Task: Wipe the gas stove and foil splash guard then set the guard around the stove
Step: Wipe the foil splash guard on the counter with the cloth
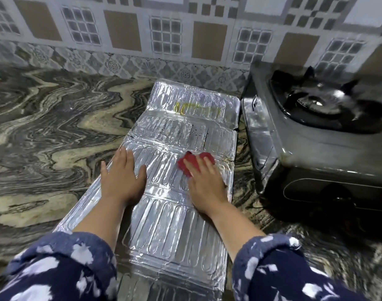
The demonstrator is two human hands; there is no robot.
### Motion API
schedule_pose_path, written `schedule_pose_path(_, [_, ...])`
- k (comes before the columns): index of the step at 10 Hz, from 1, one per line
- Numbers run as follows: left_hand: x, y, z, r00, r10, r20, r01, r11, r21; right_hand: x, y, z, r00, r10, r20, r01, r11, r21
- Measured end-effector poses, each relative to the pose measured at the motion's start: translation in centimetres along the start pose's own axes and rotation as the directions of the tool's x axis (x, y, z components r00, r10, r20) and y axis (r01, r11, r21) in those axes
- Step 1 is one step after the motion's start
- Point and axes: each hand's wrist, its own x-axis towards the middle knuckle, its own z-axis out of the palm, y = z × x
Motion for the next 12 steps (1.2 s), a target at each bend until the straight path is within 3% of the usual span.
schedule_pose_path(2, [0.1, -0.1, 0.2, 0.999, 0.008, -0.034, -0.008, 1.0, 0.01, 4.4, 0.4, 0.8, 0.993, -0.117, 0.009, 0.115, 0.984, 0.134])
schedule_pose_path(4, [0.1, -0.1, 0.3, 0.999, 0.013, -0.04, -0.013, 1.0, 0.013, 5.0, 5.6, 0.2, 0.981, 0.193, -0.013, -0.192, 0.98, 0.051])
schedule_pose_path(5, [0.0, 0.0, 0.3, 0.999, 0.006, -0.044, -0.006, 1.0, 0.0, 5.0, 5.4, -0.7, 0.973, 0.218, -0.079, -0.207, 0.97, 0.131])
schedule_pose_path(6, [0.1, 0.1, 0.1, 0.999, 0.007, -0.041, -0.007, 1.0, -0.002, 5.0, 3.4, -2.2, 0.958, 0.26, -0.117, -0.207, 0.917, 0.34])
schedule_pose_path(7, [0.0, 0.3, 0.0, 0.999, 0.005, -0.036, -0.005, 1.0, 0.0, 4.2, 1.0, -2.6, 0.99, 0.125, -0.057, -0.095, 0.921, 0.378])
schedule_pose_path(8, [0.0, 0.2, 0.0, 1.0, 0.005, -0.031, -0.005, 1.0, 0.01, 3.5, 0.3, -1.2, 0.998, -0.056, -0.01, 0.057, 0.962, 0.268])
schedule_pose_path(10, [-0.1, 0.2, 0.0, 1.0, 0.0, -0.026, 0.0, 1.0, -0.008, 3.1, 3.8, 0.4, 0.996, -0.084, 0.002, 0.083, 0.992, 0.099])
schedule_pose_path(12, [-0.3, 0.2, -0.1, 1.0, 0.0, -0.011, 0.0, 1.0, -0.007, 4.0, 3.9, -0.3, 0.997, -0.068, 0.024, 0.066, 0.994, 0.083])
